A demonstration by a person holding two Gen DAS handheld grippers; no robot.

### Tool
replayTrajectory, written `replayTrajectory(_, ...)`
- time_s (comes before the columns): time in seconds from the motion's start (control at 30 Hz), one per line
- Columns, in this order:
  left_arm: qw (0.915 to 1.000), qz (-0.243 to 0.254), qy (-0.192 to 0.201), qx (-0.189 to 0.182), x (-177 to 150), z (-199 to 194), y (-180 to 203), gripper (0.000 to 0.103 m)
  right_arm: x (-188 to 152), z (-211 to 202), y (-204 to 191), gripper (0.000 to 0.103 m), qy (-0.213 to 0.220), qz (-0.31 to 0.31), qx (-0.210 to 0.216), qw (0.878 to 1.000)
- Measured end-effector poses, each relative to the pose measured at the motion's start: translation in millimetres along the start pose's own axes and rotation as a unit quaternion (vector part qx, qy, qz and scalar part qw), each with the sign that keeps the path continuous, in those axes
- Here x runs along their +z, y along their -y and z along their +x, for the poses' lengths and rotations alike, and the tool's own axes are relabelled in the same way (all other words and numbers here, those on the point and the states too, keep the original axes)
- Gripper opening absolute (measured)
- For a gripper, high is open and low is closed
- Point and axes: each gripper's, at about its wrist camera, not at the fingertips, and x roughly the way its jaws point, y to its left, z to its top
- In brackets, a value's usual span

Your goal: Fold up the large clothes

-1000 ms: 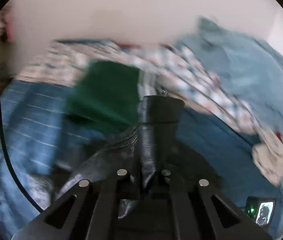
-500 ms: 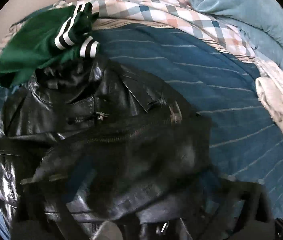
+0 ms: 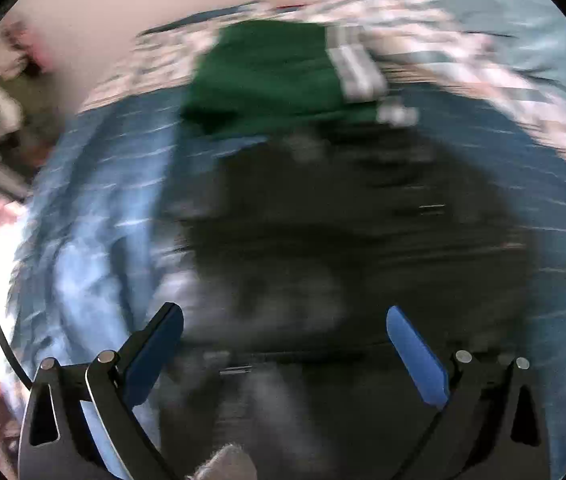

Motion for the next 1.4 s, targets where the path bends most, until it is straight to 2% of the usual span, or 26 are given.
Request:
replayTrajectory(0.13, 0.9952, -0.052, -0.036, 0.074, -0.8, 43.9, -58.9, 0.103, 31.9, 44.5, -33.2, 0.048, -0.025, -0.023, 0.005, 0.999)
replayTrajectory(0.2, 0.9914, -0.068, -0.042, 0.103, 4.2, 66.0, -75.1, 0.103, 38.1, 70.4, -48.3, 0.048, -0.043, -0.039, -0.003, 0.998)
replayTrajectory(0.23, 0.9900, -0.072, -0.044, 0.113, 7.0, 77.4, -81.3, 0.103, 40.7, 81.4, -52.7, 0.049, -0.049, -0.054, -0.014, 0.997)
replayTrajectory(0.3, 0.9851, -0.073, -0.064, 0.142, 10.8, 110.2, -88.2, 0.103, 43.8, 109.6, -63.9, 0.047, -0.061, -0.096, -0.076, 0.991)
replayTrajectory(0.4, 0.9832, -0.072, -0.091, 0.141, 11.3, 153.5, -88.8, 0.103, 35.4, 129.2, -76.9, 0.001, -0.045, -0.148, -0.165, 0.974)
replayTrajectory(0.43, 0.9834, -0.070, -0.086, 0.144, 11.9, 157.8, -85.7, 0.103, 31.4, 124.5, -79.2, 0.000, -0.026, -0.155, -0.181, 0.971)
replayTrajectory(0.53, 0.9846, -0.059, -0.073, 0.147, 7.8, 152.4, -81.4, 0.103, 23.0, 98.7, -80.5, 0.000, 0.022, -0.146, -0.184, 0.972)
replayTrajectory(0.6, 0.9873, -0.064, -0.063, 0.131, 5.7, 151.1, -86.3, 0.103, 21.1, 79.5, -75.7, 0.000, 0.061, -0.129, -0.224, 0.964)
replayTrajectory(0.63, 0.9892, -0.070, -0.059, 0.115, 5.0, 152.0, -90.4, 0.103, 25.4, 76.3, -63.6, 0.000, 0.059, -0.102, -0.239, 0.964)
replayTrajectory(0.67, 0.9904, -0.075, -0.057, 0.101, 3.7, 153.3, -95.6, 0.103, 31.0, 80.7, -50.8, 0.000, 0.029, -0.070, -0.232, 0.970)
replayTrajectory(0.73, 0.9918, -0.088, -0.060, 0.071, 4.3, 155.2, -102.4, 0.103, 37.6, 83.5, -36.5, 0.000, -0.015, -0.019, -0.174, 0.985)
replayTrajectory(0.8, 0.9907, -0.106, -0.075, 0.040, 4.0, 156.3, -112.5, 0.103, 39.5, 77.5, -53.3, 0.003, -0.019, -0.035, -0.119, 0.992)
replayTrajectory(0.87, 0.9891, -0.120, -0.080, 0.028, 5.8, 150.1, -119.9, 0.103, 39.3, 72.3, -83.8, 0.015, -0.011, -0.077, -0.098, 0.992)
replayTrajectory(0.93, 0.9901, -0.117, -0.066, 0.040, 6.6, 137.3, -118.6, 0.103, 41.4, 76.3, -108.2, 0.043, -0.006, -0.098, -0.090, 0.991)
replayTrajectory(1.0, 0.9910, -0.104, -0.059, 0.060, 7.6, 131.6, -113.6, 0.103, 50.4, 90.0, -124.7, 0.050, -0.008, -0.105, -0.102, 0.989)
replayTrajectory(1.07, 0.9922, -0.092, -0.048, 0.069, 9.8, 126.7, -105.1, 0.103, 60.0, 112.0, -130.2, 0.051, -0.019, -0.102, -0.129, 0.986)
replayTrajectory(1.1, 0.9928, -0.082, -0.047, 0.074, 10.2, 127.4, -100.6, 0.103, 66.2, 127.6, -130.6, 0.051, -0.031, -0.103, -0.156, 0.982)
replayTrajectory(1.2, 0.9925, -0.070, -0.054, 0.084, 8.9, 137.0, -96.2, 0.103, 69.3, 162.7, -119.9, 0.050, -0.077, -0.099, -0.195, 0.973)
replayTrajectory(1.3, 0.9921, -0.079, -0.056, 0.080, 7.2, 139.5, -98.4, 0.103, 63.3, 163.3, -132.8, 0.033, -0.048, -0.116, -0.219, 0.968)
replayTrajectory(1.4, 0.9920, -0.079, -0.056, 0.081, 7.9, 135.3, -102.0, 0.103, 49.2, 139.0, -147.1, 0.014, 0.003, -0.136, -0.234, 0.963)
